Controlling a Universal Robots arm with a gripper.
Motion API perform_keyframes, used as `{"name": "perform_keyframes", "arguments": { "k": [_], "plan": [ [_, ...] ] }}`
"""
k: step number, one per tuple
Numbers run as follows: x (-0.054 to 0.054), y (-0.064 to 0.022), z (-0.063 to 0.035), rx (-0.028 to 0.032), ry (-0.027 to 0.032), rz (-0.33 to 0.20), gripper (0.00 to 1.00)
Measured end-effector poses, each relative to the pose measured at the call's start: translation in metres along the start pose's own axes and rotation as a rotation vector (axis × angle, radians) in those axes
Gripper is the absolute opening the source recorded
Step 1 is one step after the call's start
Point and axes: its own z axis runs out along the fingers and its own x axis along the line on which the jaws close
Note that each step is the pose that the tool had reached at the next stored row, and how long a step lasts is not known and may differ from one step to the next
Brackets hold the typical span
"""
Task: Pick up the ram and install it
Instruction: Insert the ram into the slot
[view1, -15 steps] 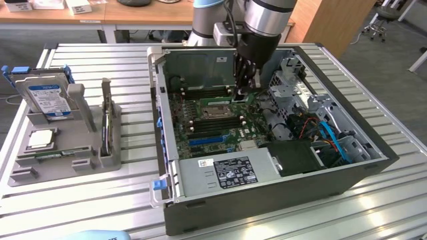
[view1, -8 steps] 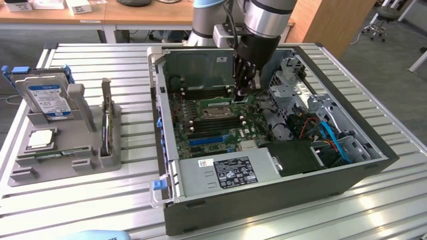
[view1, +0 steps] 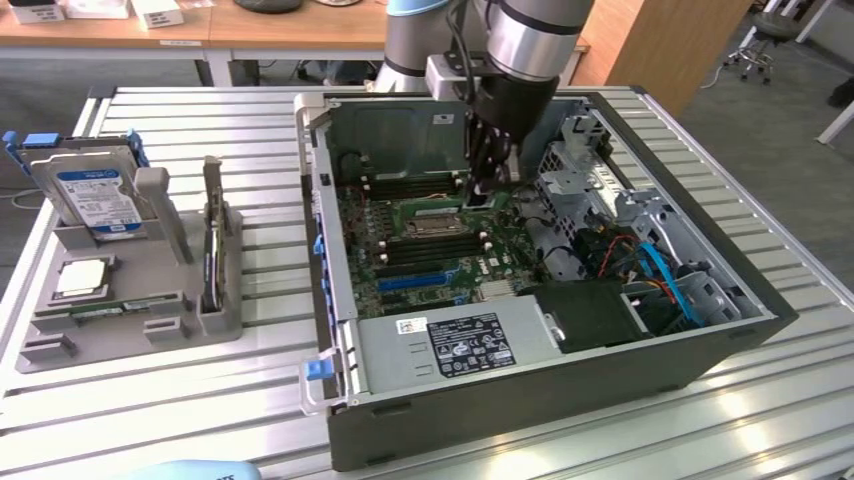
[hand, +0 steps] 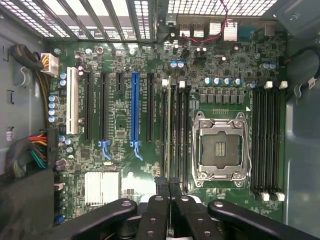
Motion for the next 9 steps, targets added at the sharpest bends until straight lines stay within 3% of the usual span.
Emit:
{"name": "perform_keyframes", "arguments": {
  "k": [9],
  "plan": [
    [0.0001, -0.0005, 0.0098, 0.0000, 0.0001, 0.000, 0.12]
  ]
}}
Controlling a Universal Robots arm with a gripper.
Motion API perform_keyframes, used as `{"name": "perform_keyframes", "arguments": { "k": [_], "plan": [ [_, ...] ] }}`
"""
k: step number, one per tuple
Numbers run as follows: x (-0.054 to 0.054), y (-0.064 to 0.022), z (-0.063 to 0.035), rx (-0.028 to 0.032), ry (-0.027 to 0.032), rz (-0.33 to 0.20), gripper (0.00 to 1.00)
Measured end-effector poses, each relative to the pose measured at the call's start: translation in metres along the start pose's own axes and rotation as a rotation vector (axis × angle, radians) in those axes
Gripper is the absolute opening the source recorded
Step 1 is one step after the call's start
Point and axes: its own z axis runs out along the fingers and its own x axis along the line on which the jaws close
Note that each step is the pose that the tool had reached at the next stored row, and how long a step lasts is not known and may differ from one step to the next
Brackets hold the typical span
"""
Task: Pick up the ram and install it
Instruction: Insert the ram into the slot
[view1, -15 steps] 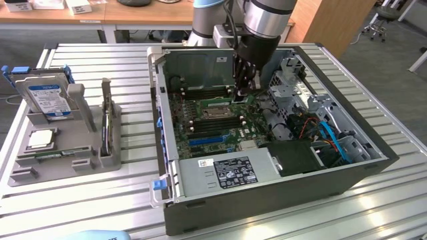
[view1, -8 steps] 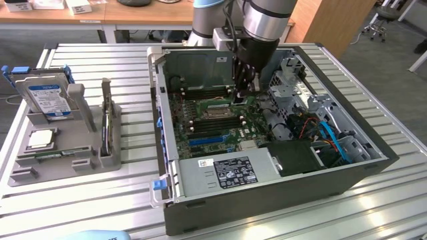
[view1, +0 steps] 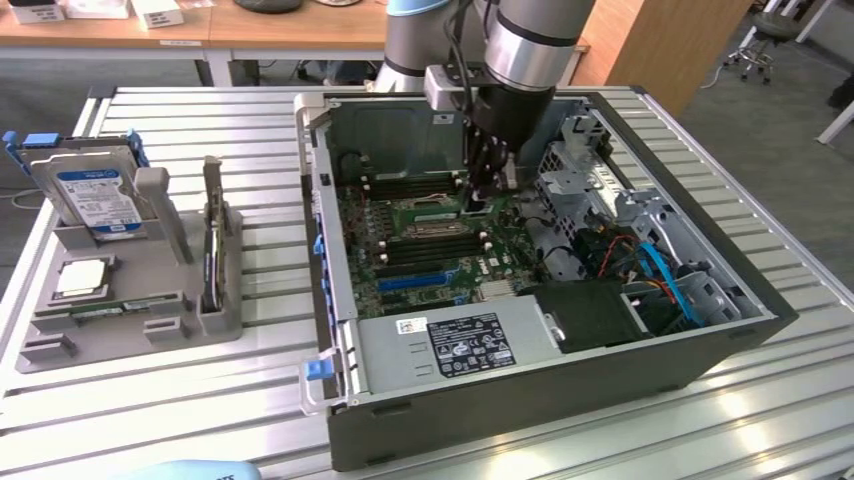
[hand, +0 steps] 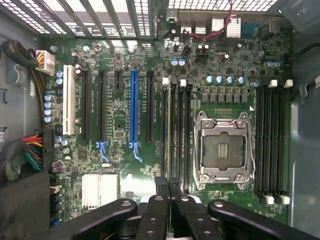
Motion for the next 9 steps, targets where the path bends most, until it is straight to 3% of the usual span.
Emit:
{"name": "perform_keyframes", "arguments": {
  "k": [9],
  "plan": [
    [0.0001, -0.0004, 0.0077, 0.0000, -0.0001, 0.000, 0.12]
  ]
}}
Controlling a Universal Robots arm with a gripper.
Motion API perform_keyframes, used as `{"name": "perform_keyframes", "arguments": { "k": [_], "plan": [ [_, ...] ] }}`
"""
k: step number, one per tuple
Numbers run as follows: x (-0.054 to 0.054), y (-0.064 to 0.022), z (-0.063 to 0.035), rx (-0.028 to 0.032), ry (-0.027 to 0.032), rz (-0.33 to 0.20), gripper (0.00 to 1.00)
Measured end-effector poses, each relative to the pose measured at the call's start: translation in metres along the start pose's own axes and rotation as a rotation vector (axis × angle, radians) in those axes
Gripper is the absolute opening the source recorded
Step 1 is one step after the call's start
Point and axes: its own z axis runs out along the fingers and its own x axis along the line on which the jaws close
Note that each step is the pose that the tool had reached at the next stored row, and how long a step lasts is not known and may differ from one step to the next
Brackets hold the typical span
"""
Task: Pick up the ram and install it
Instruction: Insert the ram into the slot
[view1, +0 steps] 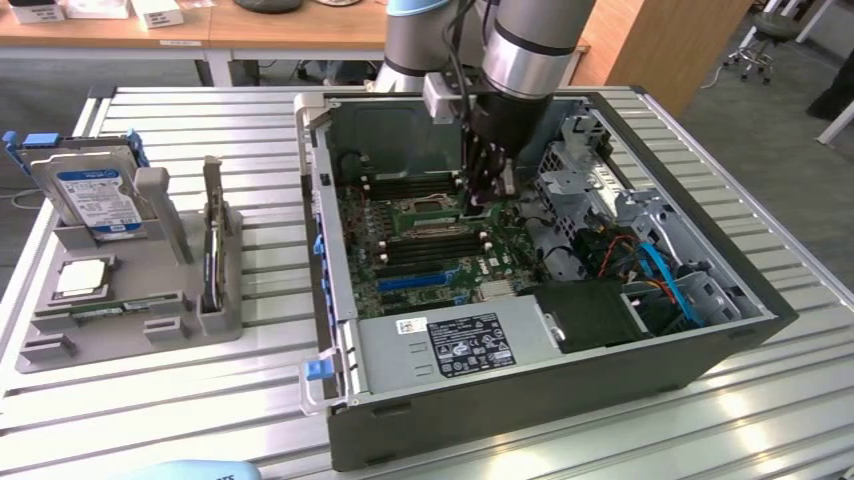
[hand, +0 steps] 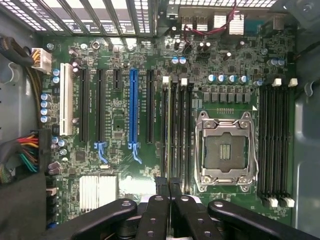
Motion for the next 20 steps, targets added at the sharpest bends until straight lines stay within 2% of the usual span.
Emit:
{"name": "perform_keyframes", "arguments": {
  "k": [20],
  "plan": [
    [0.000, -0.0008, 0.0151, -0.0001, 0.0002, 0.000, 0.12]
  ]
}}
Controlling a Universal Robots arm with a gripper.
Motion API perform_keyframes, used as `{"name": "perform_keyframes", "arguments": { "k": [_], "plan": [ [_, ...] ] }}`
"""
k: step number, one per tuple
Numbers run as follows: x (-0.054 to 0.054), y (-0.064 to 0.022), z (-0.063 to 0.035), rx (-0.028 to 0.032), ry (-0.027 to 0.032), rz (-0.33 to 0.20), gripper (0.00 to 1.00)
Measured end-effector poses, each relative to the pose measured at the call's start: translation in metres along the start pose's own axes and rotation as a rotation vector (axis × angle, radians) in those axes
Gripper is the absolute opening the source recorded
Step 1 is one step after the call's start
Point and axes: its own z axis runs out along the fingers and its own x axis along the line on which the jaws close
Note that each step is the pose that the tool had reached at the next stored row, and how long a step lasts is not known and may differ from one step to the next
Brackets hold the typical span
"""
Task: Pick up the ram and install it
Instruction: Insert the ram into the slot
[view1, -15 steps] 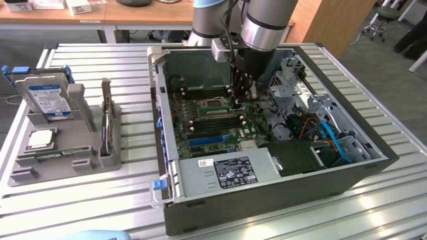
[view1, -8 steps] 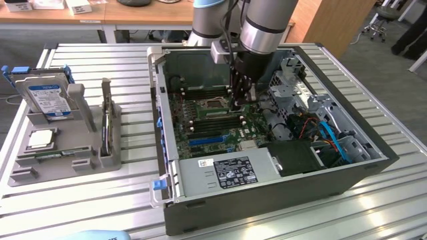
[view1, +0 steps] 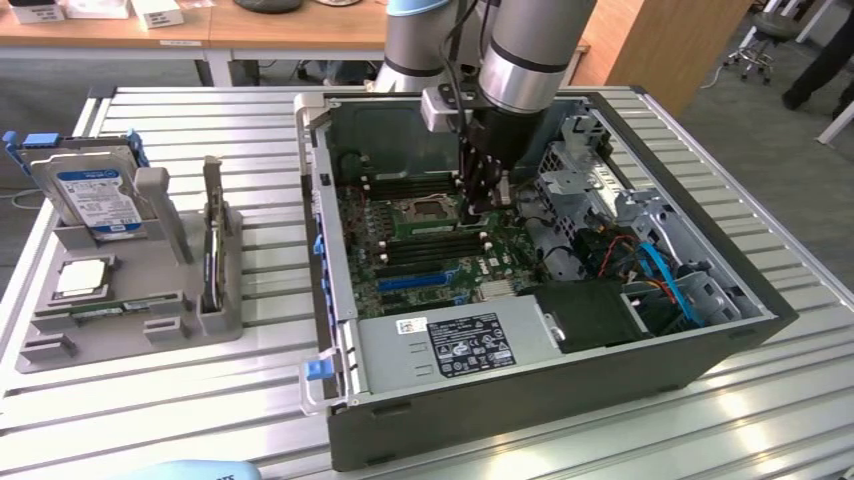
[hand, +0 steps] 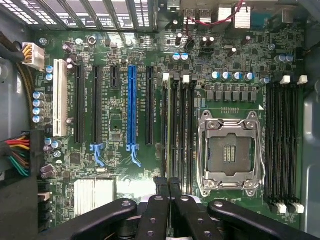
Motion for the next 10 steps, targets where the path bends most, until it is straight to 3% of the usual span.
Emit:
{"name": "perform_keyframes", "arguments": {
  "k": [10],
  "plan": [
    [0.0000, 0.0018, 0.0003, 0.0000, -0.0001, 0.000, 0.12]
  ]
}}
